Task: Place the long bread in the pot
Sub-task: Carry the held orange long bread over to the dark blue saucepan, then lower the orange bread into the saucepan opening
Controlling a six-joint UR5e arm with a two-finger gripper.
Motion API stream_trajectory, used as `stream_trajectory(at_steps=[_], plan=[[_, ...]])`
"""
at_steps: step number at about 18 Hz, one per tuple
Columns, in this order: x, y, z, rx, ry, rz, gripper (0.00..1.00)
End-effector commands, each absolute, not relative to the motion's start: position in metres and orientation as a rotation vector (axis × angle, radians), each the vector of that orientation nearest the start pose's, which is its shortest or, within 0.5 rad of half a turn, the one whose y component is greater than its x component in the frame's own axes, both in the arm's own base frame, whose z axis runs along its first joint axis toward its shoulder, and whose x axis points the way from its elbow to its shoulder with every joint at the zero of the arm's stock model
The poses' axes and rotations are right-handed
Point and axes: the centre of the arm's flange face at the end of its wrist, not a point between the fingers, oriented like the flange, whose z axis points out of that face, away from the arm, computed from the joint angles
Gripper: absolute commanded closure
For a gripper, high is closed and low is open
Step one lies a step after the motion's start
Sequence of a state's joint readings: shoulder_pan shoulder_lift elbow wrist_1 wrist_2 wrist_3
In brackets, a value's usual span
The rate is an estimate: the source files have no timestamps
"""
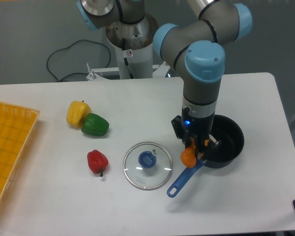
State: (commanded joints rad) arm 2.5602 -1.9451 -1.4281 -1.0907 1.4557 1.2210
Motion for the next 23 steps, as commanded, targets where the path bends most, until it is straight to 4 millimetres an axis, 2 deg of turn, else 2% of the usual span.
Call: stream_trajectory(at_steps=[11, 18, 23], plan=[[-0.478, 0.486, 0.390, -2.880, 0.355, 0.264, 0.63], [-0.493, 0.473, 0.390, -2.846, 0.318, 0.234, 0.63], [-0.501, 0.475, 0.382, -2.823, 0.314, 0.253, 0.63]])
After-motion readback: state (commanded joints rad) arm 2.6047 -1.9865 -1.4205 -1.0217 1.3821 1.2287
